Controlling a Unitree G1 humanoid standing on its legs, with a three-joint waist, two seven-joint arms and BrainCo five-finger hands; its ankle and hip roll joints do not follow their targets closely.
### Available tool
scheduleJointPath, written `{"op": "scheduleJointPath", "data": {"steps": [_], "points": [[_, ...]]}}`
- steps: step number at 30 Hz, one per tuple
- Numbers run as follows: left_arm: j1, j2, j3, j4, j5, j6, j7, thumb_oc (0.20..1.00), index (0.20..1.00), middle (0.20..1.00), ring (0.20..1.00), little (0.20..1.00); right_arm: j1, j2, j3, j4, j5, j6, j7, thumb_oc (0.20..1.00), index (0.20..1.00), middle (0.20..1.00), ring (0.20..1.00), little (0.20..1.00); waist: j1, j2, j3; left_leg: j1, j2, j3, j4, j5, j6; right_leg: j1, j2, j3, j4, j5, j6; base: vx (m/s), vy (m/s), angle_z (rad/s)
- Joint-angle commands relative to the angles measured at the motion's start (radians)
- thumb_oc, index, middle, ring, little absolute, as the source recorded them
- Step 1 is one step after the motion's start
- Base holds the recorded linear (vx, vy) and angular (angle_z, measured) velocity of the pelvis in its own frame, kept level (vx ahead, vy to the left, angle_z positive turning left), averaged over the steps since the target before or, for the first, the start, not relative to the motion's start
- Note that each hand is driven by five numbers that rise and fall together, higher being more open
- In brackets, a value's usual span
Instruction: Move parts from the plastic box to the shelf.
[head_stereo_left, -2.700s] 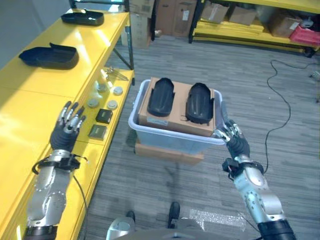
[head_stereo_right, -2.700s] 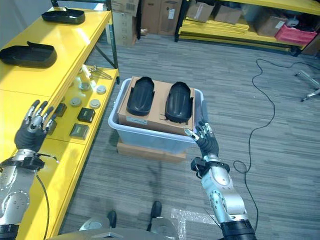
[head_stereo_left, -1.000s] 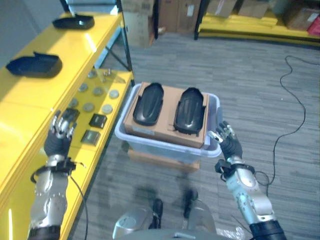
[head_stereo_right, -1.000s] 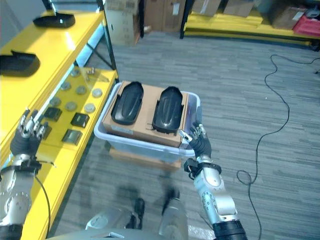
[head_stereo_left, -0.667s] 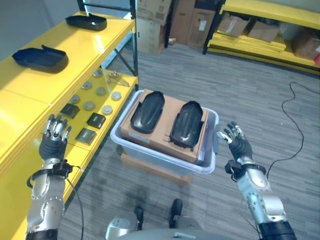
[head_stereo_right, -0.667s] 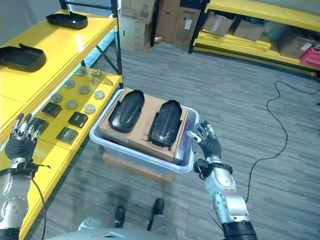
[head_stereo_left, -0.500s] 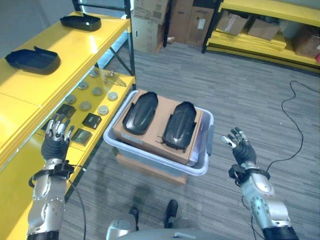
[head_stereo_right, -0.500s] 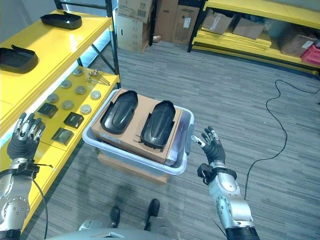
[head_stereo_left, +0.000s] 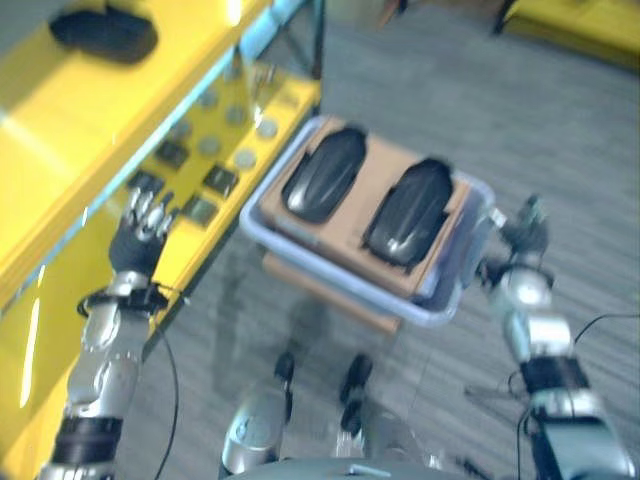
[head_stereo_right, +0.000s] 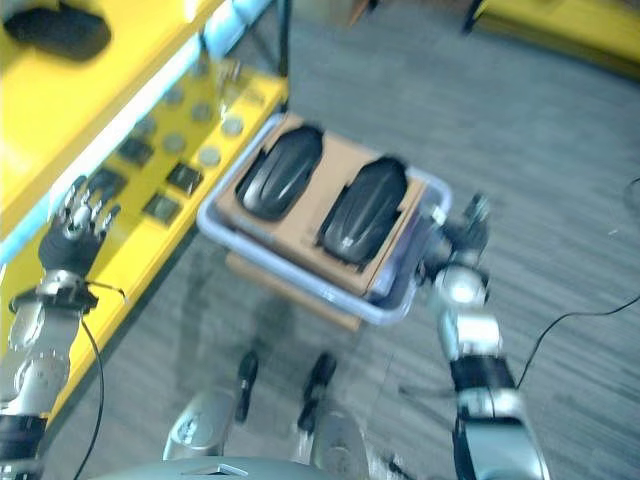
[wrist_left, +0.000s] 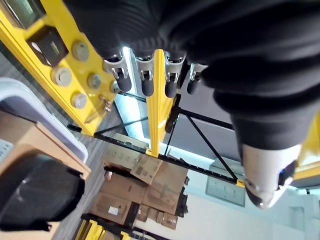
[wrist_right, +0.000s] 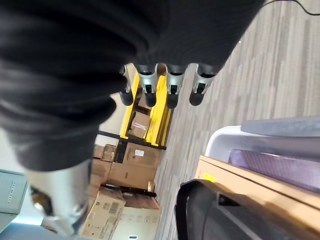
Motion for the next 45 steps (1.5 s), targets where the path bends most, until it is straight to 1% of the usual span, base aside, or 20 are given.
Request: {"op": "scheduleJointPath", "data": {"steps": [1, 6, 9, 12, 16, 19, 21, 24, 29, 35, 39, 41, 45], "points": [[0.025, 0.064, 0.001, -0.045, -0.036, -0.057, -0.015, 1.000, 1.000, 1.000, 1.000, 1.000, 0.007, -0.027, 0.049, -0.030, -0.015, -0.066, -0.105, 1.000, 1.000, 1.000, 1.000, 1.000, 0.018, -0.006, -0.026, -0.060, 0.004, -0.010, -0.013, 0.043, -0.022, 0.128, -0.079, -0.001, 0.060, -0.151, 0.111, -0.10, -0.006, 0.44], [0.019, 0.076, -0.027, -0.034, -0.055, -0.074, -0.048, 1.000, 1.000, 1.000, 1.000, 1.000, -0.047, -0.036, 0.077, 0.104, -0.001, -0.088, -0.141, 1.000, 1.000, 1.000, 1.000, 1.000, 0.043, 0.006, -0.003, -0.080, -0.010, -0.024, -0.012, 0.050, -0.018, 0.136, -0.085, -0.021, 0.048, -0.150, 0.104, -0.04, 0.012, 0.20], [0.020, 0.079, -0.043, -0.038, -0.061, -0.071, -0.061, 1.000, 1.000, 1.000, 1.000, 1.000, -0.052, -0.040, 0.083, 0.165, 0.009, -0.098, -0.140, 1.000, 1.000, 1.000, 1.000, 1.000, 0.055, 0.011, 0.001, -0.071, -0.015, -0.026, -0.027, 0.053, -0.018, 0.160, -0.088, -0.033, 0.025, -0.148, 0.105, 0.00, 0.013, 0.08], [0.027, 0.075, -0.051, -0.036, -0.066, -0.079, -0.071, 1.000, 1.000, 1.000, 1.000, 1.000, -0.043, -0.043, 0.086, 0.179, -0.016, -0.089, -0.174, 1.000, 1.000, 1.000, 1.000, 1.000, 0.059, 0.012, 0.001, -0.060, -0.015, -0.021, -0.044, 0.056, -0.018, 0.178, -0.090, -0.039, 0.003, -0.145, 0.107, 0.00, 0.000, 0.00], [0.034, 0.074, -0.055, -0.037, -0.073, -0.086, -0.076, 1.000, 1.000, 1.000, 1.000, 1.000, -0.029, -0.056, 0.078, 0.197, -0.044, -0.110, -0.225, 1.000, 1.000, 1.000, 1.000, 1.000, 0.061, 0.011, 0.002, -0.051, -0.010, -0.015, -0.053, 0.052, -0.020, 0.192, -0.088, -0.039, -0.014, -0.144, 0.109, 0.00, 0.002, 0.01], [0.042, 0.081, -0.047, -0.036, -0.086, -0.089, -0.079, 1.000, 1.000, 1.000, 1.000, 1.000, -0.019, -0.088, 0.047, 0.212, -0.037, -0.098, -0.203, 1.000, 1.000, 1.000, 1.000, 1.000, 0.056, 0.007, 0.001, -0.054, -0.010, -0.013, -0.059, 0.056, -0.020, 0.191, -0.090, -0.041, -0.022, -0.140, 0.112, 0.00, 0.000, 0.00], [0.041, 0.085, -0.042, -0.043, -0.090, -0.083, -0.073, 1.000, 1.000, 1.000, 1.000, 1.000, -0.008, -0.105, 0.034, 0.244, -0.020, -0.093, -0.165, 1.000, 1.000, 1.000, 1.000, 1.000, 0.058, 0.005, 0.008, -0.052, -0.005, -0.009, -0.059, 0.050, -0.023, 0.196, -0.089, -0.042, -0.027, -0.141, 0.114, 0.00, 0.000, 0.00], [0.034, 0.084, -0.044, -0.041, -0.086, -0.083, -0.069, 1.000, 1.000, 1.000, 1.000, 1.000, -0.019, -0.103, 0.041, 0.266, -0.003, -0.092, -0.153, 1.000, 1.000, 1.000, 1.000, 1.000, 0.063, 0.006, 0.012, -0.056, -0.005, -0.008, -0.063, 0.052, -0.024, 0.196, -0.090, -0.045, -0.033, -0.140, 0.114, 0.00, 0.000, 0.00], [0.011, 0.083, -0.060, -0.020, -0.082, -0.103, -0.072, 1.000, 1.000, 1.000, 1.000, 1.000, -0.063, -0.085, 0.071, 0.317, 0.042, -0.106, -0.113, 1.000, 1.000, 1.000, 1.000, 1.000, 0.071, 0.011, 0.029, -0.062, -0.009, -0.010, -0.071, 0.055, -0.025, 0.186, -0.093, -0.054, -0.034, -0.137, 0.115, -0.04, 0.010, 0.00], [-0.012, 0.072, -0.072, -0.003, -0.074, -0.122, -0.072, 1.000, 1.000, 1.000, 1.000, 1.000, -0.110, -0.063, 0.114, 0.336, 0.035, -0.102, -0.078, 1.000, 1.000, 1.000, 1.000, 1.000, 0.078, 0.020, 0.048, -0.069, -0.016, -0.013, -0.084, 0.063, -0.021, 0.165, -0.102, -0.062, -0.028, -0.134, 0.115, -0.04, 0.023, 0.06], [-0.016, 0.071, -0.073, -0.001, -0.076, -0.122, -0.073, 1.000, 1.000, 1.000, 1.000, 1.000, -0.129, -0.056, 0.131, 0.332, 0.028, -0.089, -0.086, 1.000, 1.000, 1.000, 1.000, 1.000, 0.080, 0.023, 0.054, -0.070, -0.019, -0.014, -0.088, 0.064, -0.020, 0.156, -0.105, -0.064, -0.022, -0.134, 0.116, -0.01, 0.015, 0.04], [-0.025, 0.068, -0.075, -0.002, -0.080, -0.120, -0.074, 1.000, 1.000, 1.000, 1.000, 1.000, -0.138, -0.048, 0.145, 0.322, 0.010, -0.051, -0.092, 1.000, 1.000, 1.000, 1.000, 1.000, 0.078, 0.024, 0.062, -0.076, -0.022, -0.013, -0.089, 0.066, -0.018, 0.143, -0.107, -0.061, -0.016, -0.133, 0.117, -0.04, 0.025, 0.01], [-0.028, 0.057, -0.081, -0.001, -0.077, -0.124, -0.075, 1.000, 1.000, 1.000, 1.000, 1.000, -0.131, -0.039, 0.151, 0.336, 0.007, -0.038, -0.097, 1.000, 1.000, 1.000, 1.000, 1.000, 0.075, 0.026, 0.073, -0.079, -0.023, -0.011, -0.088, 0.065, -0.017, 0.134, -0.107, -0.059, -0.010, -0.133, 0.116, -0.01, 0.004, 0.00]]}}
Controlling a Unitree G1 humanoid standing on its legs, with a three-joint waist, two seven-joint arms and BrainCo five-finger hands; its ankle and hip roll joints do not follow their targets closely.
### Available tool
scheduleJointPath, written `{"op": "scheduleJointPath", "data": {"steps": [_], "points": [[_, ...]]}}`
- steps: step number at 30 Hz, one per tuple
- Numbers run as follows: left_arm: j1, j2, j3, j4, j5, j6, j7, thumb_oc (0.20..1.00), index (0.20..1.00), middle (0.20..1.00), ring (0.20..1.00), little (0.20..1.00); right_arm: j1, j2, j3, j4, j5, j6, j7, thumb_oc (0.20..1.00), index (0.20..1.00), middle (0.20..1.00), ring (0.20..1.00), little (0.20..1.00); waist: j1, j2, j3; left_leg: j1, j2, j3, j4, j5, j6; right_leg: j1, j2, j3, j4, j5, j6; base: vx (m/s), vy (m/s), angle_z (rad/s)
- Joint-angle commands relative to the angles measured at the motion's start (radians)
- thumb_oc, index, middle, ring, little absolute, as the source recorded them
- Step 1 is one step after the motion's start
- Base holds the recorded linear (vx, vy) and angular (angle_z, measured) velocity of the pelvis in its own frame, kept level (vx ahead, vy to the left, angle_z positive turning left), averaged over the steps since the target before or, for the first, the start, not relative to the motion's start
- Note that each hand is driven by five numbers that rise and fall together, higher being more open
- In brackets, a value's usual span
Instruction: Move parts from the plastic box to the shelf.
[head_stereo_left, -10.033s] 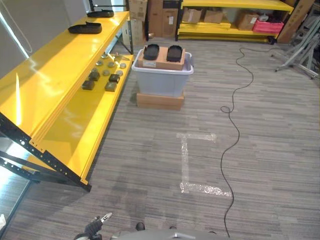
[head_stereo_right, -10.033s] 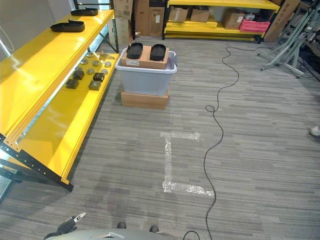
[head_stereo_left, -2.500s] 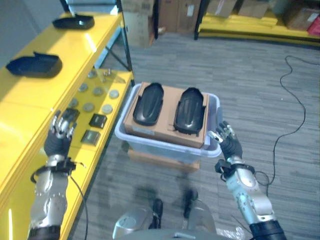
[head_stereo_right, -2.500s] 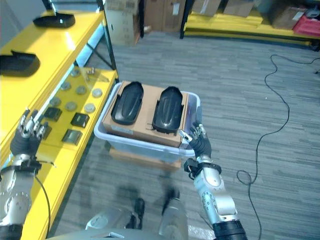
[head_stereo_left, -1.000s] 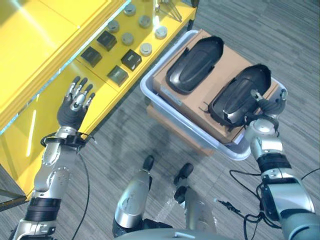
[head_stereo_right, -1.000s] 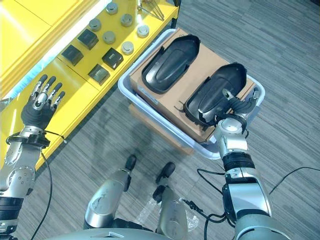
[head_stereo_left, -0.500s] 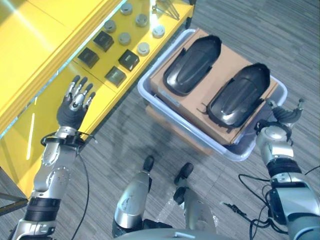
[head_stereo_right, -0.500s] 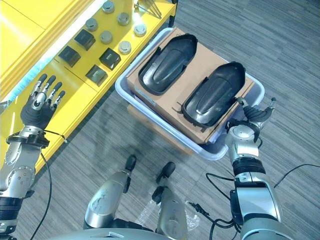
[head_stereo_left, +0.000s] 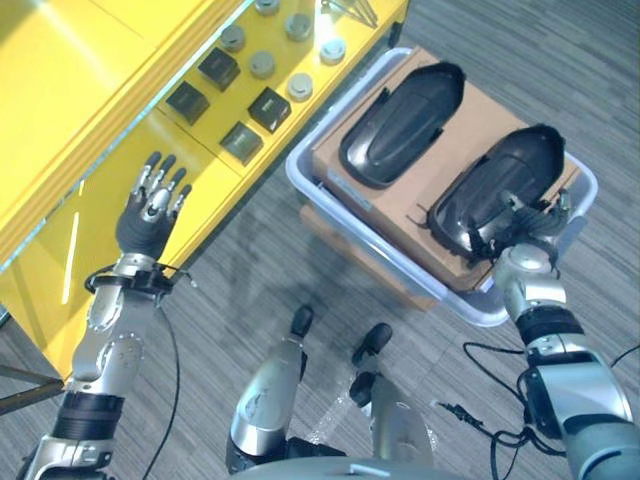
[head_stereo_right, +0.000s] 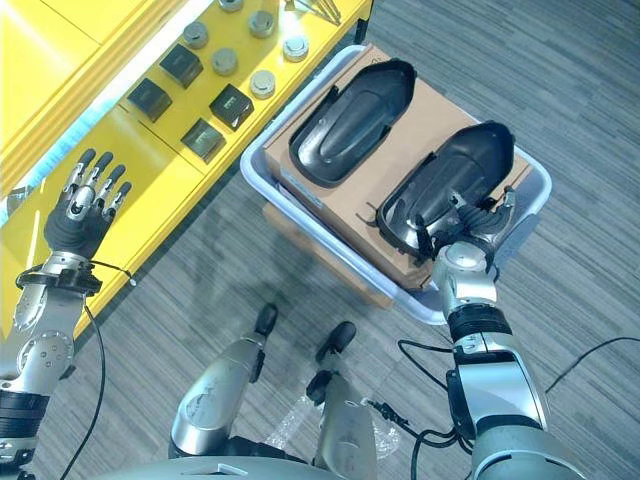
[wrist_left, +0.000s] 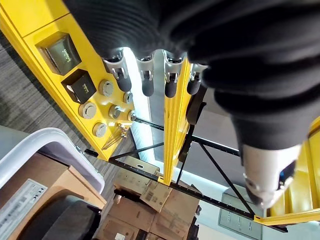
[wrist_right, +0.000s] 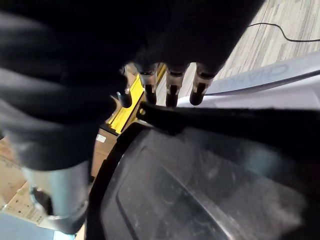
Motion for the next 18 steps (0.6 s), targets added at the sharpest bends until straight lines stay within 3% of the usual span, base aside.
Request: {"op": "scheduleJointPath", "data": {"steps": [1, 13, 16, 17, 18], "points": [[-0.009, 0.007, -0.015, -0.026, -0.017, -0.073, -0.028, 1.000, 1.000, 1.000, 1.000, 1.000, -0.011, -0.026, 0.051, 0.002, -0.032, 0.004, -0.024, 1.000, 1.000, 1.000, 1.000, 1.000, -0.002, 0.002, -0.012, -0.084, 0.008, 0.036, -0.008, 0.019, -0.021, 0.102, -0.083, 0.014, 0.052, -0.144, 0.123, 0.00, 0.000, 0.00], [-0.010, -0.016, -0.035, -0.022, -0.010, -0.099, -0.028, 1.000, 1.000, 1.000, 1.000, 1.000, 0.042, -0.022, 0.052, 0.143, -0.031, 0.002, -0.019, 1.000, 1.000, 1.000, 1.000, 1.000, -0.014, 0.008, 0.012, -0.091, 0.010, 0.044, -0.002, 0.017, -0.020, 0.083, -0.086, 0.020, 0.061, -0.137, 0.122, 0.00, 0.000, 0.00], [-0.013, -0.016, -0.042, -0.016, -0.011, -0.105, -0.028, 1.000, 1.000, 1.000, 1.000, 1.000, 0.041, -0.023, 0.053, 0.158, -0.017, -0.006, -0.013, 0.338, 0.338, 0.338, 0.338, 0.338, -0.016, 0.009, 0.015, -0.092, 0.010, 0.044, -0.001, 0.016, -0.019, 0.077, -0.088, 0.021, 0.067, -0.137, 0.121, 0.00, 0.000, 0.00], [-0.012, -0.016, -0.041, -0.012, -0.019, -0.110, -0.032, 1.000, 1.000, 1.000, 1.000, 1.000, 0.041, -0.026, 0.053, 0.158, -0.025, -0.011, -0.005, 0.200, 0.200, 0.200, 0.200, 0.200, -0.016, 0.010, 0.016, -0.091, 0.009, 0.045, -0.004, 0.018, -0.018, 0.075, -0.088, 0.022, 0.067, -0.136, 0.122, 0.00, 0.000, 0.00], [-0.012, -0.014, -0.040, -0.011, -0.022, -0.110, -0.032, 1.000, 1.000, 1.000, 1.000, 1.000, 0.040, -0.029, 0.053, 0.157, -0.026, -0.013, 0.001, 0.200, 0.200, 0.200, 0.200, 0.200, -0.016, 0.010, 0.017, -0.092, 0.008, 0.045, -0.004, 0.018, -0.017, 0.074, -0.089, 0.023, 0.067, -0.136, 0.122, 0.00, 0.000, 0.00]]}}
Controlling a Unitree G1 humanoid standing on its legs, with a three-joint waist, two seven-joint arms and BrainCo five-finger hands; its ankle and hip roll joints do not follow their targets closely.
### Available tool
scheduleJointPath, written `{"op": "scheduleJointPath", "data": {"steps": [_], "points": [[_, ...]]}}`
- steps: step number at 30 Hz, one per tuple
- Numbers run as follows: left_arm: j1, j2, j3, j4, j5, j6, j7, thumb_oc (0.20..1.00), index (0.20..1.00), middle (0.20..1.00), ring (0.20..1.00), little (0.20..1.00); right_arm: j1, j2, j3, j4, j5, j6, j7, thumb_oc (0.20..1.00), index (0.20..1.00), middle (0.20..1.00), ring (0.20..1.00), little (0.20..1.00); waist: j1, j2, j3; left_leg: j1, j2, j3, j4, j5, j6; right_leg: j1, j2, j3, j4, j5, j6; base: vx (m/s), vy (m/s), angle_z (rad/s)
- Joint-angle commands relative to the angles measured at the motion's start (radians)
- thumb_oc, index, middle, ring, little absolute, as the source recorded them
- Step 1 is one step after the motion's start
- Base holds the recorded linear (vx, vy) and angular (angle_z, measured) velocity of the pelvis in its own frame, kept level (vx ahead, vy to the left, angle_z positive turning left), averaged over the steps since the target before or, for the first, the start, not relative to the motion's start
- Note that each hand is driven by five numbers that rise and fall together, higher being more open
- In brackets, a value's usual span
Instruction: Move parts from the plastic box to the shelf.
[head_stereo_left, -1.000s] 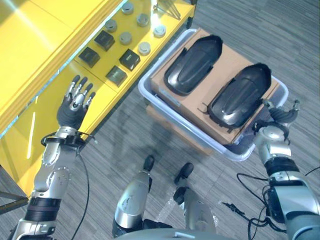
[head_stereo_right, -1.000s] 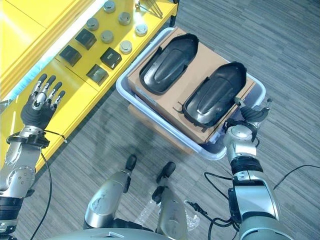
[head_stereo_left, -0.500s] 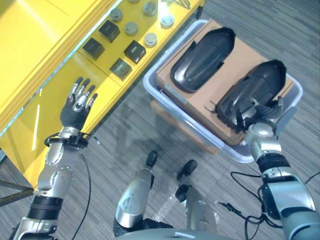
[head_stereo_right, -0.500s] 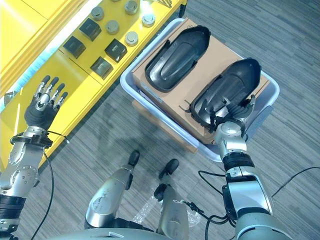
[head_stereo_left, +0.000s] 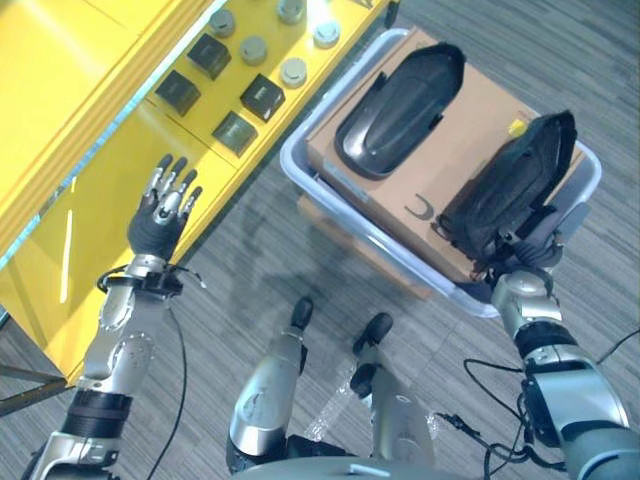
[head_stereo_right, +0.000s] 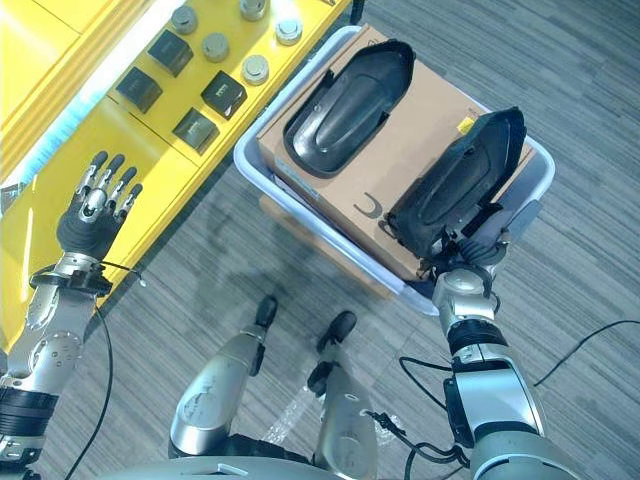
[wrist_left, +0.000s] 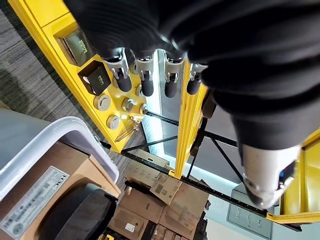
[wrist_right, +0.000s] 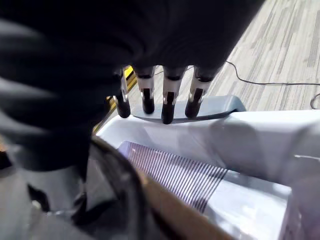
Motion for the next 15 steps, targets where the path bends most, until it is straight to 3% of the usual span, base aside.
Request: {"op": "scheduleJointPath", "data": {"steps": [1, 9, 15], "points": [[-0.003, 0.000, 0.016, -0.031, -0.025, -0.078, -0.030, 1.000, 1.000, 1.000, 1.000, 1.000, 0.003, -0.045, 0.055, -0.001, -0.017, -0.019, 0.003, 0.200, 0.200, 0.200, 0.200, 0.200, 0.006, 0.005, -0.014, -0.087, 0.009, 0.043, -0.002, 0.017, -0.017, 0.078, -0.086, 0.022, 0.062, -0.134, 0.121, 0.00, 0.000, 0.00], [-0.005, 0.002, 0.019, -0.027, -0.029, -0.073, -0.041, 1.000, 1.000, 1.000, 1.000, 1.000, -0.015, -0.054, 0.053, -0.013, 0.009, -0.066, 0.024, 0.200, 0.200, 0.200, 0.200, 0.200, 0.009, 0.005, -0.012, -0.084, 0.006, 0.043, -0.005, 0.018, -0.014, 0.073, -0.088, 0.022, 0.066, -0.131, 0.122, 0.00, 0.000, 0.00], [0.015, 0.012, 0.022, -0.059, -0.025, -0.081, -0.044, 1.000, 1.000, 1.000, 1.000, 1.000, -0.006, -0.071, 0.027, -0.174, 0.034, -0.164, -0.041, 0.200, 0.200, 0.200, 0.200, 0.200, 0.006, -0.003, -0.021, -0.057, 0.010, 0.046, -0.025, 0.018, -0.010, 0.091, -0.083, 0.023, 0.056, -0.131, 0.124, 0.00, 0.000, 0.00]]}}
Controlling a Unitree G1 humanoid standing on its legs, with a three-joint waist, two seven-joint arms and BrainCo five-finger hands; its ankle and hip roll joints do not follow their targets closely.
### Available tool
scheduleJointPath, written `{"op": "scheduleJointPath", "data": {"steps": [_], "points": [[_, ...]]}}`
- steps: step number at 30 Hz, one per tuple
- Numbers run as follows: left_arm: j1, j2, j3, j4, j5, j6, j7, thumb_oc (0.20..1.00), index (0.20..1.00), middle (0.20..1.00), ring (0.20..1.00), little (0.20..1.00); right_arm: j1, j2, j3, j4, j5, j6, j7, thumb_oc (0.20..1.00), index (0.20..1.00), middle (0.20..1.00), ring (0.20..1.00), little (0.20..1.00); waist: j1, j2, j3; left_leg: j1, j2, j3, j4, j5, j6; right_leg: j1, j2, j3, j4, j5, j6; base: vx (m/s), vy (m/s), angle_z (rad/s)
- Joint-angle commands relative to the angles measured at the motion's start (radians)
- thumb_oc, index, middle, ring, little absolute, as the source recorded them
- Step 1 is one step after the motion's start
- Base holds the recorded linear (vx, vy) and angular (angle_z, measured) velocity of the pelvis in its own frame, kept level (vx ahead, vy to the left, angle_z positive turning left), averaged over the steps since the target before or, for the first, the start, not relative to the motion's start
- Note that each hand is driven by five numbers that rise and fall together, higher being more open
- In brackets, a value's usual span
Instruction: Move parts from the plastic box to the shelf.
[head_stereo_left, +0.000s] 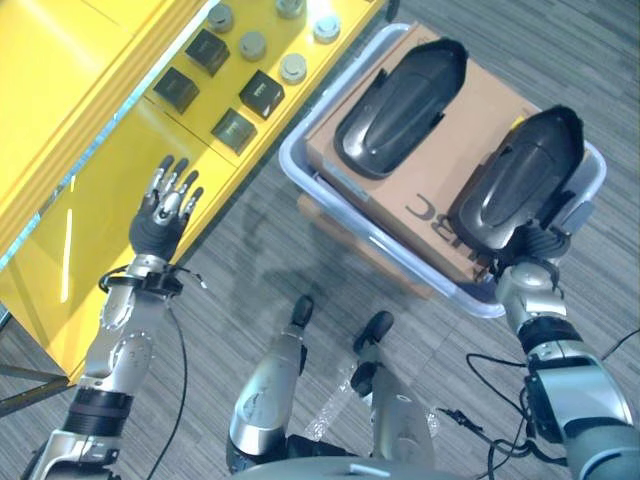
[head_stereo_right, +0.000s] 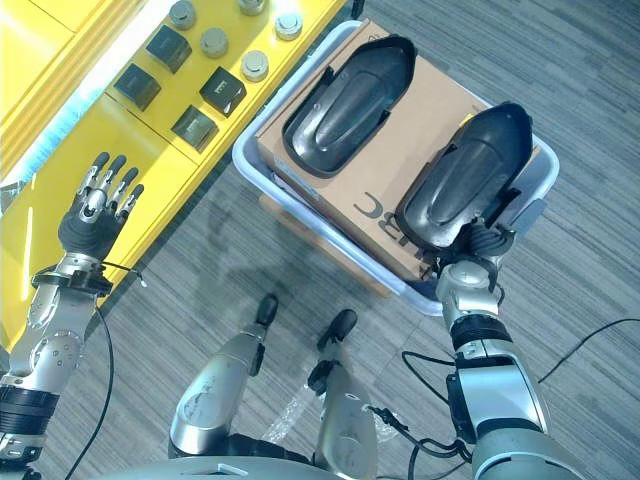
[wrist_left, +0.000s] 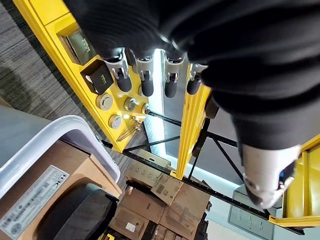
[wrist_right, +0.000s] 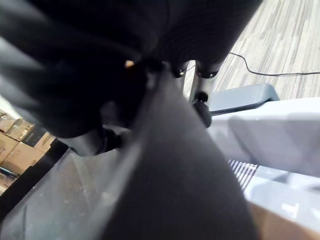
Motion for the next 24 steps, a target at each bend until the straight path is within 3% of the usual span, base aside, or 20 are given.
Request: {"op": "scheduleJointPath", "data": {"steps": [1, 4, 6, 10, 12, 14, 15, 18, 20, 24], "points": [[0.030, 0.015, 0.027, -0.090, 0.005, -0.067, -0.032, 1.000, 1.000, 1.000, 1.000, 1.000, 0.012, -0.057, 0.017, -0.186, 0.008, -0.147, -0.059, 0.200, 0.200, 0.200, 0.200, 0.200, 0.006, -0.006, -0.027, -0.056, 0.011, 0.046, -0.006, 0.008, -0.009, 0.101, -0.081, 0.024, 0.057, -0.129, 0.122, 0.00, 0.000, 0.00], [0.059, 0.020, 0.043, -0.119, 0.003, -0.058, -0.057, 1.000, 1.000, 1.000, 1.000, 1.000, 0.055, -0.058, -0.020, -0.339, -0.024, -0.149, -0.080, 0.200, 0.200, 0.200, 0.200, 0.200, 0.001, -0.016, -0.042, -0.033, 0.014, 0.047, -0.016, 0.004, -0.008, 0.117, -0.077, 0.028, 0.053, -0.130, 0.124, 0.03, -0.012, 0.00], [0.079, 0.027, 0.071, -0.165, 0.012, -0.050, -0.075, 1.000, 1.000, 1.000, 1.000, 1.000, 0.106, -0.047, -0.054, -0.551, -0.067, -0.135, -0.085, 0.200, 0.200, 0.200, 0.200, 0.200, -0.010, -0.032, -0.073, 0.009, 0.018, 0.053, -0.037, 0.000, -0.006, 0.147, -0.070, 0.036, 0.041, -0.133, 0.128, 0.08, 0.002, 0.00], [0.059, 0.029, 0.075, -0.185, 0.000, -0.008, -0.083, 1.000, 1.000, 1.000, 1.000, 1.000, 0.139, -0.018, -0.053, -0.699, -0.108, -0.143, -0.058, 0.200, 0.200, 0.200, 0.200, 0.200, -0.028, -0.052, -0.132, 0.080, 0.025, 0.068, -0.076, -0.004, -0.008, 0.199, -0.058, 0.049, 0.014, -0.134, 0.133, 0.09, 0.010, -0.04], [0.039, 0.018, 0.057, -0.193, -0.002, 0.047, -0.087, 1.000, 1.000, 1.000, 1.000, 1.000, 0.151, -0.002, -0.046, -0.759, -0.123, -0.131, -0.037, 0.200, 0.200, 0.200, 0.200, 0.200, -0.042, -0.060, -0.170, 0.118, 0.030, 0.080, -0.091, -0.003, -0.009, 0.225, -0.054, 0.057, 0.003, -0.132, 0.134, 0.11, 0.026, -0.14], [0.017, 0.005, 0.032, -0.190, 0.017, 0.080, -0.057, 1.000, 1.000, 1.000, 1.000, 1.000, 0.150, 0.009, -0.033, -0.782, -0.146, -0.126, -0.022, 0.200, 0.200, 0.200, 0.200, 0.200, -0.053, -0.061, -0.197, 0.145, 0.035, 0.090, -0.100, -0.005, -0.009, 0.241, -0.052, 0.063, -0.002, -0.132, 0.134, 0.10, 0.033, -0.18], [-0.029, -0.010, -0.017, -0.171, 0.006, 0.136, -0.032, 1.000, 1.000, 1.000, 1.000, 1.000, 0.142, 0.025, -0.002, -0.800, -0.165, -0.114, -0.017, 0.200, 0.200, 0.200, 0.200, 0.200, -0.067, -0.062, -0.231, 0.182, 0.043, 0.105, -0.107, -0.013, -0.011, 0.268, -0.049, 0.073, -0.009, -0.135, 0.136, 0.08, 0.027, -0.20], [-0.068, -0.026, -0.060, -0.154, -0.001, 0.168, -0.024, 1.000, 1.000, 1.000, 1.000, 1.000, 0.129, 0.034, 0.023, -0.806, -0.187, -0.107, -0.010, 0.200, 0.200, 0.200, 0.200, 0.200, -0.078, -0.063, -0.254, 0.198, 0.044, 0.112, -0.113, -0.011, -0.008, 0.277, -0.049, 0.078, -0.016, -0.130, 0.137, 0.06, 0.016, -0.20], [-0.154, -0.057, -0.144, -0.108, 0.016, 0.234, 0.038, 1.000, 1.000, 1.000, 1.000, 1.000, 0.094, 0.056, 0.081, -0.792, -0.192, -0.082, -0.001, 0.200, 0.200, 0.200, 0.200, 0.200, -0.100, -0.058, -0.293, 0.235, 0.051, 0.126, -0.119, -0.015, -0.008, 0.300, -0.048, 0.093, -0.024, -0.129, 0.139, 0.10, 0.024, -0.09], [-0.293, -0.131, -0.261, 0.030, -0.039, 0.239, 0.171, 1.000, 1.000, 1.000, 1.000, 1.000, 0.040, 0.115, 0.180, -0.737, -0.160, -0.054, 0.020, 0.200, 0.200, 0.200, 0.200, 0.200, -0.141, -0.053, -0.348, 0.293, 0.062, 0.150, -0.138, -0.017, -0.008, 0.331, -0.042, 0.121, -0.035, -0.131, 0.141, 0.10, 0.009, -0.23]]}}
